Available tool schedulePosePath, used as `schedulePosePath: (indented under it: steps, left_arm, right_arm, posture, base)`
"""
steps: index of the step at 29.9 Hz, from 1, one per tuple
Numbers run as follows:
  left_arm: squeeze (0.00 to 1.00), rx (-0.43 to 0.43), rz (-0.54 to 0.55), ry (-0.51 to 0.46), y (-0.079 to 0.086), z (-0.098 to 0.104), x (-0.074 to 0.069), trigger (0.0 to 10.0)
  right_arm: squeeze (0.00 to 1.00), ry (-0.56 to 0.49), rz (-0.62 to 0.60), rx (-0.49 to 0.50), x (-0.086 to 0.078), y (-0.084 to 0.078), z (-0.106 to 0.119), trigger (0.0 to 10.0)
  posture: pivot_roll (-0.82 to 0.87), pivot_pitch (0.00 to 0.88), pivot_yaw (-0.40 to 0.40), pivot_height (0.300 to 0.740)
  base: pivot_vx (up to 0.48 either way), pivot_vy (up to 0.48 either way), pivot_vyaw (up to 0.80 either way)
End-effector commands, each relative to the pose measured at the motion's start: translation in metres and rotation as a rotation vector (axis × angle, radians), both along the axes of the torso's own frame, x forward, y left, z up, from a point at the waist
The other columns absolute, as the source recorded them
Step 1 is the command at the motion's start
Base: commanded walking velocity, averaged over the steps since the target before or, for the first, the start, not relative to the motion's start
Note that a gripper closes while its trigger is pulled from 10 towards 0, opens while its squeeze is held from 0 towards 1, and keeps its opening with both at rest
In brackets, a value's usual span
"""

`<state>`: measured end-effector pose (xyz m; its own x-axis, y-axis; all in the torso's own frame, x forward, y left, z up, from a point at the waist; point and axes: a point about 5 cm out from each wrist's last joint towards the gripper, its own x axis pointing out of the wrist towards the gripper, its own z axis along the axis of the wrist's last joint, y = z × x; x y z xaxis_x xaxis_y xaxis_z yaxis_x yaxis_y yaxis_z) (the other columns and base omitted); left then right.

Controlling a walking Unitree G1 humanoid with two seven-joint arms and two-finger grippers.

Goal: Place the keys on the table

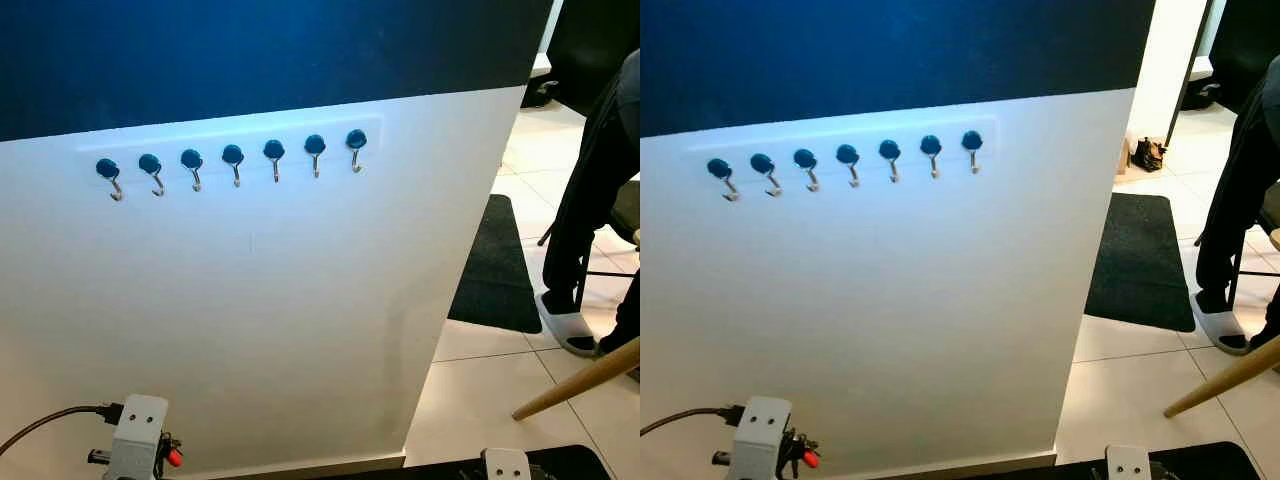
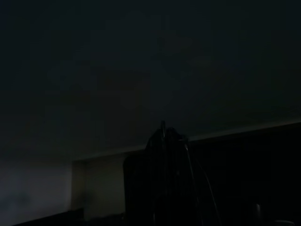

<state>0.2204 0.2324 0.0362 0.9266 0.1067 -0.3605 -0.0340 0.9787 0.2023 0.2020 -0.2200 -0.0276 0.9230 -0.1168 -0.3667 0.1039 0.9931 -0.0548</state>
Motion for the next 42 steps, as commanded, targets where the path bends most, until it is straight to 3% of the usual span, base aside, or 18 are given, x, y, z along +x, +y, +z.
schedulePosePath:
  steps: [1,19,31,37,42]
  left_arm:
    - [0.00,0.003,0.019,0.021,0.002,-0.006,-0.006,10.0]
    - [0.00,0.010,0.025,0.029,0.006,-0.008,-0.009,10.0]
    - [0.00,-0.014,0.140,0.156,0.025,-0.036,-0.025,10.0]
    - [0.00,-0.011,0.153,0.195,0.028,-0.047,-0.025,10.0]
    - [0.00,-0.044,0.135,0.199,0.019,-0.050,-0.018,10.0]
  right_arm:
    - [0.00,0.031,0.007,-0.007,-0.007,0.001,-0.006,10.0]
    - [0.00,0.035,0.016,-0.007,-0.006,0.002,-0.007,10.0]
    - [0.00,0.157,0.006,-0.041,-0.029,-0.004,-0.026,10.0]
    - [0.00,0.148,0.015,-0.038,-0.025,-0.001,-0.025,10.0]
    - [0.00,0.130,0.033,-0.045,-0.018,0.000,-0.022,10.0]
  posture:
    - [0.09,0.161,0.095,0.740]
    - [0.09,0.158,0.096,0.740]
    - [0.11,0.158,0.099,0.740]
    - [0.11,0.157,0.095,0.740]
    - [0.11,0.156,0.089,0.740]
  base:
    - [0.000,0.000,0.00]
    - [0.000,0.000,0.00]
    - [0.000,0.000,0.00]
    - [0.000,0.000,0.00]
    - [0.000,0.000,0.00]
